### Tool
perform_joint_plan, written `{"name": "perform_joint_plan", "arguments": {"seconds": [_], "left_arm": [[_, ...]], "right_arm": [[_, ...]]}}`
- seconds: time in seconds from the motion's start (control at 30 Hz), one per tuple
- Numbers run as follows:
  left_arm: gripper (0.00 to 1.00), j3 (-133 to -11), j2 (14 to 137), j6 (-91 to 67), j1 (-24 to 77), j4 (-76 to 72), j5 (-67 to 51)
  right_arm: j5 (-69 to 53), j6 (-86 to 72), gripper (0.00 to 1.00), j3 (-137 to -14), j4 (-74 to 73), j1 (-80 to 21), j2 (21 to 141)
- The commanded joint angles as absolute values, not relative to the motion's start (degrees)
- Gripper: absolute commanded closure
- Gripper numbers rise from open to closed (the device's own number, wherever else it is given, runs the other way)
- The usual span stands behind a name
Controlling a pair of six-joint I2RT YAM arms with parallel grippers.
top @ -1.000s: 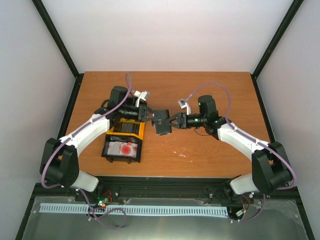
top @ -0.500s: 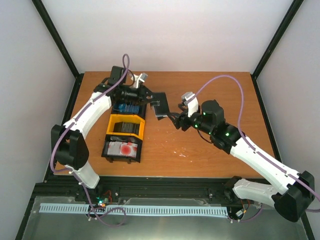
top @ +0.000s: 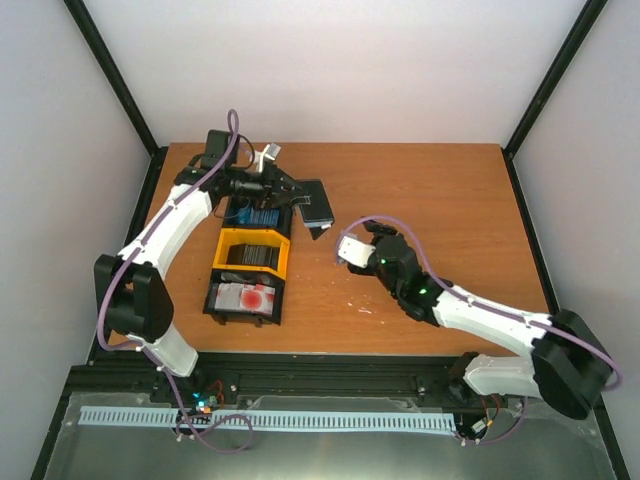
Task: Put the credit cards into the card holder
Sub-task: Close the card holder at the center of the board.
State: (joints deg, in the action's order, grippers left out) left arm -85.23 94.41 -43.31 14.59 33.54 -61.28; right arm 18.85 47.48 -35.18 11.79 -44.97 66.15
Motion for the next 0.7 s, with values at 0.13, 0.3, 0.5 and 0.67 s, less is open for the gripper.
{"name": "perform_joint_plan", "arguments": {"seconds": [0.13,0.3,0.5,0.67], "left_arm": [[0.92,-79.1,90.4,-52.7,14.5,27.1,-65.1],[0.92,-77.3,90.0,-54.1,14.5,26.0,-62.9],[0.92,-76.3,89.8,-55.5,14.5,24.7,-61.4],[0.92,-75.9,89.8,-56.0,14.5,24.2,-61.1]], "right_arm": [[18.8,69.5,0.17,-35.7,46.9,-50.6,76.5],[18.6,67.3,0.14,-36.7,49.5,-51.6,76.6],[12.8,70.7,0.14,-36.5,42.6,-54.0,74.3],[10.9,72.9,0.17,-38.0,37.2,-55.6,74.2]]}}
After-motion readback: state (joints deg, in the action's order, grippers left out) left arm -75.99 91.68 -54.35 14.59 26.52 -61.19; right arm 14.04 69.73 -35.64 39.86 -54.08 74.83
